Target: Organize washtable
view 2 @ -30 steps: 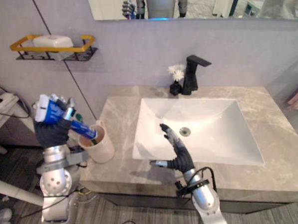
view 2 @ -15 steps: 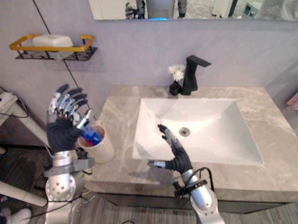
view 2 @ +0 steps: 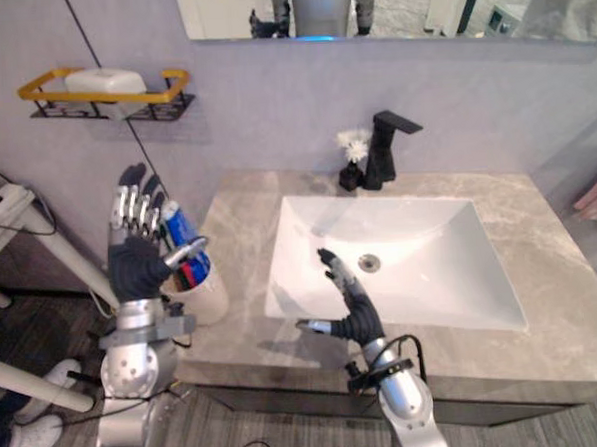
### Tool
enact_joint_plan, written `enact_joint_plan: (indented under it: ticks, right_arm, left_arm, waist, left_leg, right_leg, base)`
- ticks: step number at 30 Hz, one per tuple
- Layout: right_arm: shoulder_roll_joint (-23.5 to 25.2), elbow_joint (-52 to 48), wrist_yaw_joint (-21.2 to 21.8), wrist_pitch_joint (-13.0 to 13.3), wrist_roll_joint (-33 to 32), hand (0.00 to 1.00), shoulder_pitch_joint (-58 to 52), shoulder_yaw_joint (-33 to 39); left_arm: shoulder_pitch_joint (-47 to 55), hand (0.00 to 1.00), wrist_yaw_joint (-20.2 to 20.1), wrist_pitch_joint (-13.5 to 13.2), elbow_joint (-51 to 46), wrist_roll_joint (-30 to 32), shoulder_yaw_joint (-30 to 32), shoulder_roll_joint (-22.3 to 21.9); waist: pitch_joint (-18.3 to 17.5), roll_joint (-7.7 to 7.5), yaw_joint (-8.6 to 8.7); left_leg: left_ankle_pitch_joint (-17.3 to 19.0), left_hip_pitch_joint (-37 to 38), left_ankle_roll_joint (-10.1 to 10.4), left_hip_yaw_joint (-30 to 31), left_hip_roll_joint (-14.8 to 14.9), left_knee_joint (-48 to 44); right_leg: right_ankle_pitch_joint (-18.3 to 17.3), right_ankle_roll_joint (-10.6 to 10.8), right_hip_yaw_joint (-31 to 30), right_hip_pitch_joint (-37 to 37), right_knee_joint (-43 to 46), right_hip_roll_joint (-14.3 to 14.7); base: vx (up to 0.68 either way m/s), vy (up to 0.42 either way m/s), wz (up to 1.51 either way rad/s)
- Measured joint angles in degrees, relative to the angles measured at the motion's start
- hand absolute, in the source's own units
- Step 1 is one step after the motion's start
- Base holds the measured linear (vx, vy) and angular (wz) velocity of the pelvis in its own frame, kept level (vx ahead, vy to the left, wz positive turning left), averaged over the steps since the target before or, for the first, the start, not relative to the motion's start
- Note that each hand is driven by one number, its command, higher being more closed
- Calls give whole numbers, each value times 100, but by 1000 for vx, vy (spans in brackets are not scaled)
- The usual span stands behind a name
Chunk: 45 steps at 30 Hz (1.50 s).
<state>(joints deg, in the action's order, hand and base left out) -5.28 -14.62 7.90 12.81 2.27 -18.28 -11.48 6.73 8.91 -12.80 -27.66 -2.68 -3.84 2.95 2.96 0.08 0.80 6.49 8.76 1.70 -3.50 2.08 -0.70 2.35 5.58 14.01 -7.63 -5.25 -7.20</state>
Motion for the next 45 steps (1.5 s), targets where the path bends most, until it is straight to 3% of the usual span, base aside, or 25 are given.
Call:
enact_joint_plan:
  ticks: [4,12,16,24,25,38,45]
  right_arm:
    - [0,0,7,0,0,0,-16,47]
    - [-2,-2,85,0,7,0,-149,201]
    - [21,-5,86,0,7,0,-249,261]
    - [55,-12,116,-4,11,0,-457,299]
    - [55,-13,127,-12,12,0,-493,315]
    - [145,-33,235,-17,12,0,-709,91]
    - [139,-44,225,-15,13,0,-810,-141]
  left_arm:
    - [-28,0,10,-33,-364,-172,238,1]
    - [304,0,-7,-379,-1151,-868,867,-5]
    - [731,0,-41,-399,-1370,-1360,1181,-70]
    - [1617,0,-503,-366,-1404,-1572,1288,-406]
    - [1768,100,-610,-355,-1397,-1578,1282,-436]
    - [2403,100,-1246,-46,-402,-1695,426,-609]
    - [2587,100,-1275,12,192,-1686,68,-605]
  waist:
    - [-2,7,6]
    - [-9,31,-15]
    - [-12,35,-19]
    - [-10,39,-162]
    - [-10,38,-168]
    - [-7,36,-197]
    - [-6,37,-297]
  left_leg:
    - [0,0,1,3,0,-1]
    - [-3,5,5,60,-2,1]
    - [-5,3,7,153,-3,4]
    - [-5,3,8,215,-5,36]
    - [-5,-4,8,242,-12,41]
    - [-5,-23,8,467,-8,47]
    - [-5,-27,7,482,15,25]
  right_leg:
    - [0,0,1,-3,0,0]
    - [-31,2,52,-78,8,-7]
    - [-64,12,144,-110,32,-11]
    - [-165,36,215,-99,129,-29]
    - [-184,43,246,-100,142,-40]
    - [-501,53,467,-37,528,-99]
    - [-632,28,484,13,690,-103]
  base:
    - [0,0,0]
    - [0,0,3]
    - [-14,-8,10]
    - [-10,-10,6]
    - [-2,-7,14]
    - [-3,-11,9]
    - [-5,-4,1]
